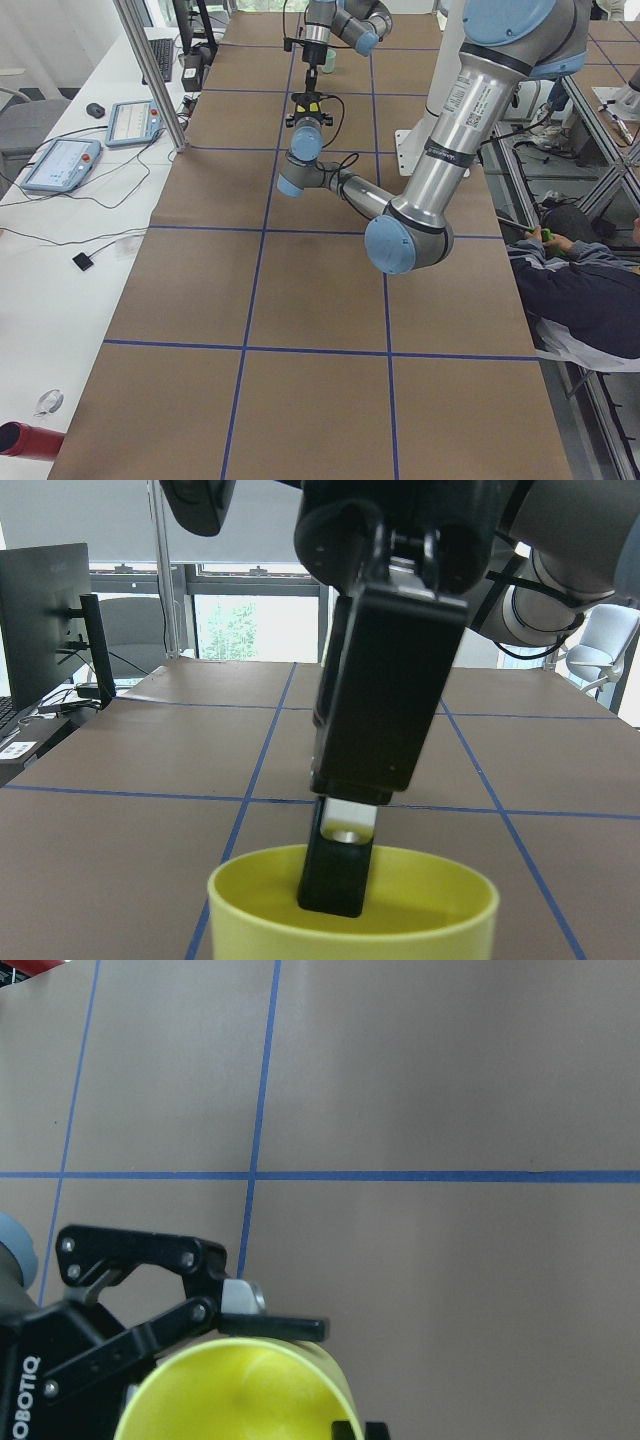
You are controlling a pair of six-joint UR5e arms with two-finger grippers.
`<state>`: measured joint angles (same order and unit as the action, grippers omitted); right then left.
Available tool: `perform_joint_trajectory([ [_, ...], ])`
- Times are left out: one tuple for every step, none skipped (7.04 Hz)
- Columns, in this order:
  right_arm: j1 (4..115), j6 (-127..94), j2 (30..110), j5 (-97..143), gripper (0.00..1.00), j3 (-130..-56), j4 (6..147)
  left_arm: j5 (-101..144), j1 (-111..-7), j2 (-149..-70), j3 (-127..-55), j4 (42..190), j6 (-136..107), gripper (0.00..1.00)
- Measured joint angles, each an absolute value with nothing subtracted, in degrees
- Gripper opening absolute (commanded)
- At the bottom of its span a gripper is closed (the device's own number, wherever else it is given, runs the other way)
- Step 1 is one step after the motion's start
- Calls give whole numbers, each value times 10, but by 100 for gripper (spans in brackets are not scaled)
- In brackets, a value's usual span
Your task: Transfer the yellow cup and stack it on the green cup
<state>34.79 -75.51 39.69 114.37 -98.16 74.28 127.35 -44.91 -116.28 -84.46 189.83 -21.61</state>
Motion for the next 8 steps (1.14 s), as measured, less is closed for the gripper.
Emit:
perform_joint_trajectory([
  [351,-756,404,1144,0,-988,746,1273,-449,-1163,-845,1900,-216,98],
  [360,-756,416,1144,0,-1001,758,1274,-449,-1162,-845,1902,-216,99],
  [377,-756,428,1149,0,-1020,782,1273,-449,-1162,-844,1902,-216,98],
  [401,-756,436,1159,0,-1032,809,1271,-450,-1162,-843,1903,-217,99],
  [428,-755,446,1166,0,-1038,828,1267,-450,-1159,-843,1903,-233,100],
  [456,-747,460,1172,0,-1039,838,1264,-450,-1155,-840,1902,-287,100],
  [487,-717,478,1182,0,-1039,853,1259,-453,-1149,-836,1898,-366,100],
  [516,-675,492,1196,0,-1039,876,1251,-461,-1143,-834,1878,-417,100],
])
